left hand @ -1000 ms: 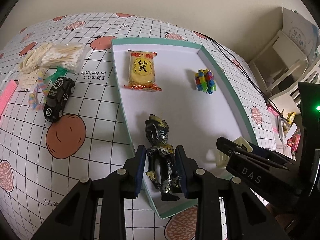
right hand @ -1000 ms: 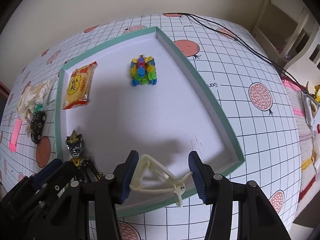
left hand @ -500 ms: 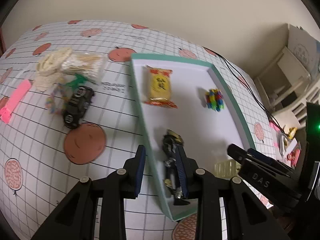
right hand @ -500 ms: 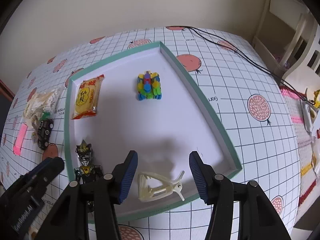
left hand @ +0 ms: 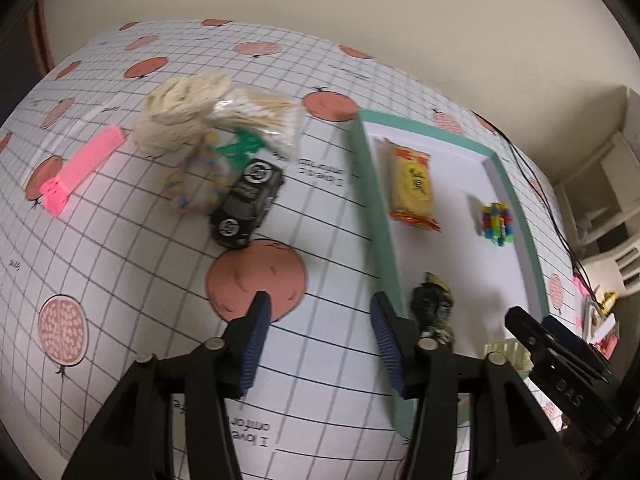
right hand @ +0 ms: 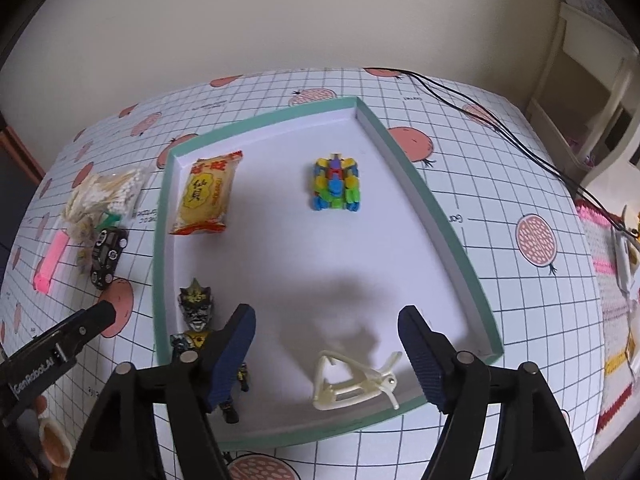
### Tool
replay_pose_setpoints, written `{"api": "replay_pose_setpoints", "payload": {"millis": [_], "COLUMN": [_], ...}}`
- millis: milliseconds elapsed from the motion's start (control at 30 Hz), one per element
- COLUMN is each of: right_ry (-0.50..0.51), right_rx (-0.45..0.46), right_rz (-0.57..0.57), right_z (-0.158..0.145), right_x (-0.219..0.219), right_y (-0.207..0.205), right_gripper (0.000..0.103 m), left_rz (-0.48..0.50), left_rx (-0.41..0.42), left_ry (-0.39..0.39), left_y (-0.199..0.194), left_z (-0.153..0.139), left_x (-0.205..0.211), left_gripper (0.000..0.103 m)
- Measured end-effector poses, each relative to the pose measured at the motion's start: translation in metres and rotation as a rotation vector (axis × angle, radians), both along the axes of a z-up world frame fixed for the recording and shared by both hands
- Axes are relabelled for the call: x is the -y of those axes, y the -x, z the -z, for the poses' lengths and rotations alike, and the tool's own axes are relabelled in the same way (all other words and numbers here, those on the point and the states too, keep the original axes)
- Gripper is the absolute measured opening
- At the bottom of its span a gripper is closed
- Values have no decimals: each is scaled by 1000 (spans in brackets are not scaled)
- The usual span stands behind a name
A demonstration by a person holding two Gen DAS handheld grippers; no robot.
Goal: Organize objects
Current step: 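Open both tools to drop the action figure and claw clip into the tray, then move both open tools back toward the remaining items beside the tray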
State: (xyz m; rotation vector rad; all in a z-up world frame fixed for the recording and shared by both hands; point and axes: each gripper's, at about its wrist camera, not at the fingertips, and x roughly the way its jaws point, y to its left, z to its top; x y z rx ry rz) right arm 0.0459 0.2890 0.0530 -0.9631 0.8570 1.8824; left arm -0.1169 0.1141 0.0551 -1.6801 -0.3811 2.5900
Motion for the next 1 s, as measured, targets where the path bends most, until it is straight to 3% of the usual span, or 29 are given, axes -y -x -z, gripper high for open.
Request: {"api": "replay_pose_setpoints", "payload": {"millis": [67, 200, 467, 667, 1000], "right_ry": [-1, -11, -22, -29, -20], "right_rx": [-3, 1, 2, 0, -3], "right_rz": [-8, -16, -24, -15, -9], "right_z": [0, 0, -1, -1, 0], "right_x": [1, 3, 7, 8, 8], "right_y": [3, 9, 14, 15, 16], "right_gripper": [79, 97, 100, 103, 103], "left_rz": [-20, -55, -127, -153, -171], "left_rx": [-2, 2, -3, -28, -32], "left_ry": [7, 35, 57, 78, 79], "left_y": [-1, -1, -2, -4, -5], "left_z": [-1, 2, 3, 1, 0], "left_x": [4, 10, 24, 28, 31], "left_gripper": [61, 67, 77, 99, 101]}}
